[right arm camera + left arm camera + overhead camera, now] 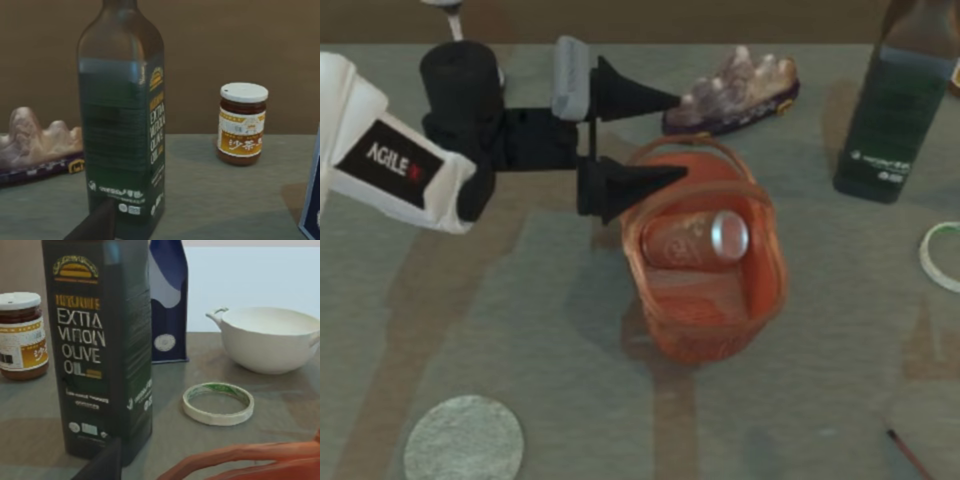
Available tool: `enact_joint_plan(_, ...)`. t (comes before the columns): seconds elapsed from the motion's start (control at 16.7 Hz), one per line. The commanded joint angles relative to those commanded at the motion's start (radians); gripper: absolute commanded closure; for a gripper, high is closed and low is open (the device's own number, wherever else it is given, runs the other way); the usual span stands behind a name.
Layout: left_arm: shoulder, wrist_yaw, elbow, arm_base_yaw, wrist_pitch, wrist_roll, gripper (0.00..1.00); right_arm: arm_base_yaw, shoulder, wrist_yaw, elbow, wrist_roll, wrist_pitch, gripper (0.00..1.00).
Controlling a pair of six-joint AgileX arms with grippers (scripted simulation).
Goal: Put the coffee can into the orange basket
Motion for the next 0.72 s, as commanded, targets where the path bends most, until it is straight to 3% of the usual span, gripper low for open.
enact_joint_plan(0.18, -0.01, -0.006, -0.002, -0.001, -0.004, -0.003, 0.0, 0.004, 0.01, -0.001, 0.01, -0.006, -0.009, 0.0)
enact_joint_plan(0.36, -0.099, -0.061, -0.029, 0.022, -0.041, -0.028, 0.0, 0.038, 0.101, -0.003, 0.102, -0.058, -0.089, 0.0)
enact_joint_plan(0.54, -0.282, -0.162, -0.085, 0.061, -0.111, -0.07, 0.0, 0.095, 0.285, -0.003, 0.287, -0.151, -0.233, 0.0)
enact_joint_plan(0.72, -0.548, -0.3, -0.179, 0.109, -0.212, -0.114, 0.0, 0.169, 0.559, -0.002, 0.558, -0.275, -0.424, 0.0)
